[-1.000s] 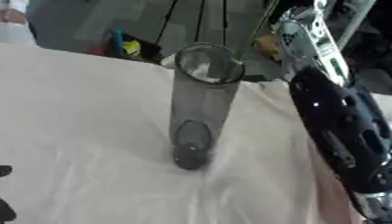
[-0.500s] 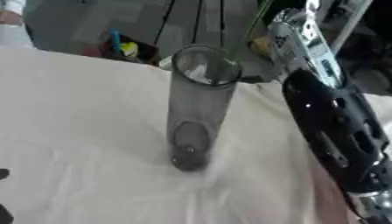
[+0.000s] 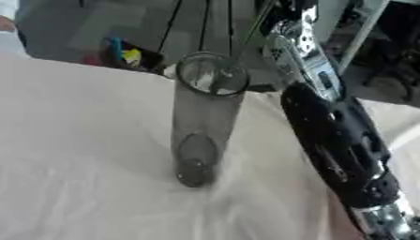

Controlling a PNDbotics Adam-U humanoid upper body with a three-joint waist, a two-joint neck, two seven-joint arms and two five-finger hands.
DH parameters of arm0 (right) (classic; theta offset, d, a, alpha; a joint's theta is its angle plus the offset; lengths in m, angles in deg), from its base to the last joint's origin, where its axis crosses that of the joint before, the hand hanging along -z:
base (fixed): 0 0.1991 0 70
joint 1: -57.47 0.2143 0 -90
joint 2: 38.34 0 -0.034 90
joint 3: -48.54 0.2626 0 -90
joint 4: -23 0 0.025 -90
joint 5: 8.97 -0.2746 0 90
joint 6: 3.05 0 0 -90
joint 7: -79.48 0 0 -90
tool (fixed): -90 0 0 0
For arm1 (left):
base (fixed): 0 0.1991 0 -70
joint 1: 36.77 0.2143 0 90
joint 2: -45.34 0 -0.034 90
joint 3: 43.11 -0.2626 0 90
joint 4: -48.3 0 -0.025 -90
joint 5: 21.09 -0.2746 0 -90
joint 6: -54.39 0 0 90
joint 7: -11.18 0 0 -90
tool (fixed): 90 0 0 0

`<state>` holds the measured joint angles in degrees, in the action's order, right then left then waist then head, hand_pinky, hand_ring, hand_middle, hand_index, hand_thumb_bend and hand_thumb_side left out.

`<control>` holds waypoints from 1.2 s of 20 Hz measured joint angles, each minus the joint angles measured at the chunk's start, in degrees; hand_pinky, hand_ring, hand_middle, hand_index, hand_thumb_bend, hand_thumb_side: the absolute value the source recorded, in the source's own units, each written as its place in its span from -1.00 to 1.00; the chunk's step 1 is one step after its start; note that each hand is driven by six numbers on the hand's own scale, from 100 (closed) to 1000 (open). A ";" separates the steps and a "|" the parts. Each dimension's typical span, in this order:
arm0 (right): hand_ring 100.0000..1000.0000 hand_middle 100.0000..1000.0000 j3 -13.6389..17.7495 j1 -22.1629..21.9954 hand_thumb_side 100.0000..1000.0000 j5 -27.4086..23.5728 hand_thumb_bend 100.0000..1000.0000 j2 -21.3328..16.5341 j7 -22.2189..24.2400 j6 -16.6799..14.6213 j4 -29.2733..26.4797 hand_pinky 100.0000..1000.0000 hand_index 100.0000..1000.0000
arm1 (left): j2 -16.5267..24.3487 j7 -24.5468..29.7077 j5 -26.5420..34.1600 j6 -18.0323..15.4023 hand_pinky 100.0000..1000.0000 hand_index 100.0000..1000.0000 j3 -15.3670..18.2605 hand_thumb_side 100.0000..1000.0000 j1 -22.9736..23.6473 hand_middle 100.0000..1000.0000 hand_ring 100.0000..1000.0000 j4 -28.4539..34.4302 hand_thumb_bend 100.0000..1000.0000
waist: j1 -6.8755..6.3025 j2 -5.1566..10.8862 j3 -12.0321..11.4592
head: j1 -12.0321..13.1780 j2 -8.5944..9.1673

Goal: Arrange flowers into the vase.

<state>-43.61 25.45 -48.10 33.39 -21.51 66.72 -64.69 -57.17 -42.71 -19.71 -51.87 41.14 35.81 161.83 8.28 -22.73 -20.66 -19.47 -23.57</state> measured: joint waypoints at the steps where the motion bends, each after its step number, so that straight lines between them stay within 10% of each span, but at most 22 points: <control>1: 0.21 -0.96 0.00 -0.04 0.96 0.57 -1.00 0.06 -0.12 -0.51 -0.05 -0.77 -0.88 | 0.00 0.02 0.00 0.02 -0.30 0.47 0.00 1.00 -0.01 0.72 0.12 0.00 -1.00 | 0.00 0.00 0.02 | 0.00 0.00; 16: 0.46 -0.81 -1.35 -4.22 0.83 14.29 -1.00 -1.50 2.72 -4.72 -2.30 -0.35 -0.76 | -0.01 0.27 0.05 0.06 -0.30 0.47 0.00 1.00 -0.13 0.73 0.12 0.00 -1.00 | 0.00 0.00 0.94 | 0.30 0.01; 24: 0.71 -0.72 -1.48 -5.63 0.87 20.45 -1.00 -2.85 5.93 -0.10 -4.19 -0.13 -0.68 | -0.01 0.44 0.08 0.23 -0.30 0.47 0.00 1.00 -0.13 0.74 0.13 0.00 -1.00 | 0.00 0.00 1.15 | 0.73 0.00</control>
<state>-45.09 19.82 -27.65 30.53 -15.58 66.63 -68.89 -57.18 -42.27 -19.62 -51.65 41.13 35.68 161.83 8.28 -22.73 -19.52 -18.74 -23.57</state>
